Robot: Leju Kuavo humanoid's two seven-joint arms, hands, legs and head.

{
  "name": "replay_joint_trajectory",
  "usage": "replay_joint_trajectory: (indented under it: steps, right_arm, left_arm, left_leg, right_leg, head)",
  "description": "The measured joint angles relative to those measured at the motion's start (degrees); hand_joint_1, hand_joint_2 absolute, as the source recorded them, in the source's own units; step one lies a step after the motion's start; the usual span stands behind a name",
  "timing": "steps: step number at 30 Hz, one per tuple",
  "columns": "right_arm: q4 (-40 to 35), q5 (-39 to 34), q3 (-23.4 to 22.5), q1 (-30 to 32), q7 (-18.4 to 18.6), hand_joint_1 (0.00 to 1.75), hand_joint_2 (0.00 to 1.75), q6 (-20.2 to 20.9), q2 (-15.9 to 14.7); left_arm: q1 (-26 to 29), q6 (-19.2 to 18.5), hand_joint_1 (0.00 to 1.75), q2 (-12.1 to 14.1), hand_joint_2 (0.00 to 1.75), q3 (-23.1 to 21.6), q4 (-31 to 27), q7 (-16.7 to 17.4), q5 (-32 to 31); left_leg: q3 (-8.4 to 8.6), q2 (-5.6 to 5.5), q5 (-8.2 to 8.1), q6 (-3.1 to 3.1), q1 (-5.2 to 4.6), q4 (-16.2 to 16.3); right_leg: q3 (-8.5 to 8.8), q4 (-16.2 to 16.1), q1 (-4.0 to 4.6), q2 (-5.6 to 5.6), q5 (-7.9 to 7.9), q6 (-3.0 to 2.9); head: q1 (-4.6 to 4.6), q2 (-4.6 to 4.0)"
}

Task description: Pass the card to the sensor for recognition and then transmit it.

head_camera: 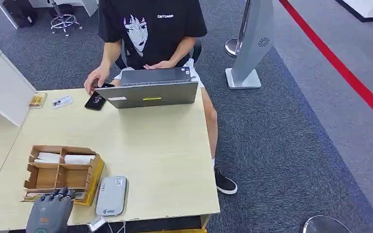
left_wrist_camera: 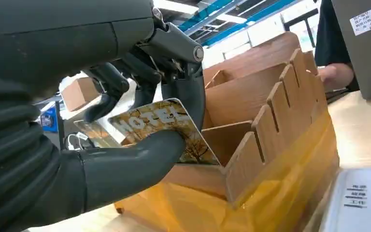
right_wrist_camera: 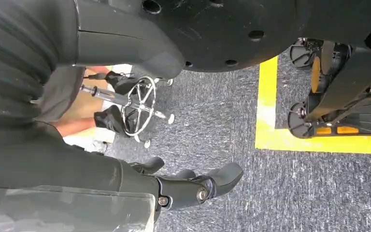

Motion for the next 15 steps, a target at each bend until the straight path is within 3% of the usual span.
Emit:
replay_joint_trajectory:
  steps: [5, 15]
  right_arm:
    - [0.02, -0.17, 0.15, 0.0, -0.26, 0.0, 1.75, 0.0, 0.0]
    - [0.17, 0.09, 1.46, -0.08, -0.63, 0.0, 1.75, 0.3, -0.07]
  left_arm:
    - [0.02, 1.05, 1.75, -0.07, 1.75, -0.02, -1.69, -1.09, 0.44]
    - [-3.52, 1.51, 1.75, 0.37, 1.75, -0.94, -10.95, -0.9, 0.18]
  left_leg:
    - [0.0, 0.0, 0.0, 0.0, 0.01, 0.0]
    - [0.01, 0.0, 0.04, 0.0, 0.0, 0.0]
  right_leg:
    - [-0.01, 0.0, 0.0, 0.0, 0.0, 0.0]
    - [0.0, 0.0, 0.0, -0.01, 0.03, -0.01]
  head:
    - [0.0, 0.0]
    - [0.0, 0.0]
